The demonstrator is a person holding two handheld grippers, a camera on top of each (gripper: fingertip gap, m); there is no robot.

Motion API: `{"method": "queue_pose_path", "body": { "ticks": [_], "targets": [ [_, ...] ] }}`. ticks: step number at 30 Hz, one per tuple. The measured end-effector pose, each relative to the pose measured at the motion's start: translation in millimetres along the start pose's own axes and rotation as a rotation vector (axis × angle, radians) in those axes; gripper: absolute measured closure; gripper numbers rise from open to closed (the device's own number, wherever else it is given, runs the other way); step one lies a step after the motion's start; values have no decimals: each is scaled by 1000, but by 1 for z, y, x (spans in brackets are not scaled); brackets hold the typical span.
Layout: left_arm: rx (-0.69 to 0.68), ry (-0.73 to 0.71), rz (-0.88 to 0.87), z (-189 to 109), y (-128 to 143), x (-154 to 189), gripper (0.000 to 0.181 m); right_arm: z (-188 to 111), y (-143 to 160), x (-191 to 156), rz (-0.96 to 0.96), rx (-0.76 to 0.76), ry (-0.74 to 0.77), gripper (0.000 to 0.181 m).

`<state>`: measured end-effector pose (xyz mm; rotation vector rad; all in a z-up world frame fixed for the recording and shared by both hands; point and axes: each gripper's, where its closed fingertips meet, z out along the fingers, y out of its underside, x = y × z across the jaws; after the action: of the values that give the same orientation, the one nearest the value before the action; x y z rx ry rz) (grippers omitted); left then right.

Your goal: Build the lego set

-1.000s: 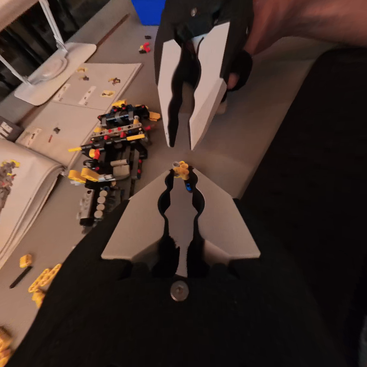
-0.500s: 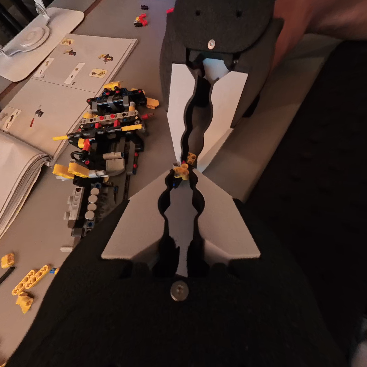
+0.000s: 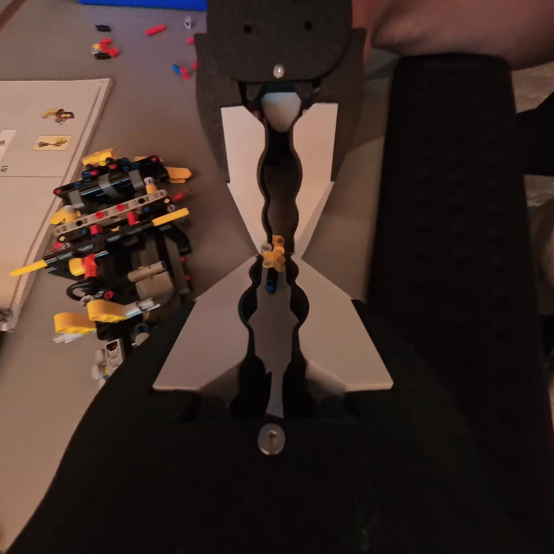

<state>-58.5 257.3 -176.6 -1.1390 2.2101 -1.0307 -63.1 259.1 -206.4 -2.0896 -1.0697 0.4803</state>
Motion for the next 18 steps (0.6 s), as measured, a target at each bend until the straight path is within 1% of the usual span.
{"method": "queue_pose_path", "body": {
  "ticks": [18],
  "targets": [
    [-1,119,25,0,5,-3,165,1,0,0,17,0,-15,166]
  ]
}}
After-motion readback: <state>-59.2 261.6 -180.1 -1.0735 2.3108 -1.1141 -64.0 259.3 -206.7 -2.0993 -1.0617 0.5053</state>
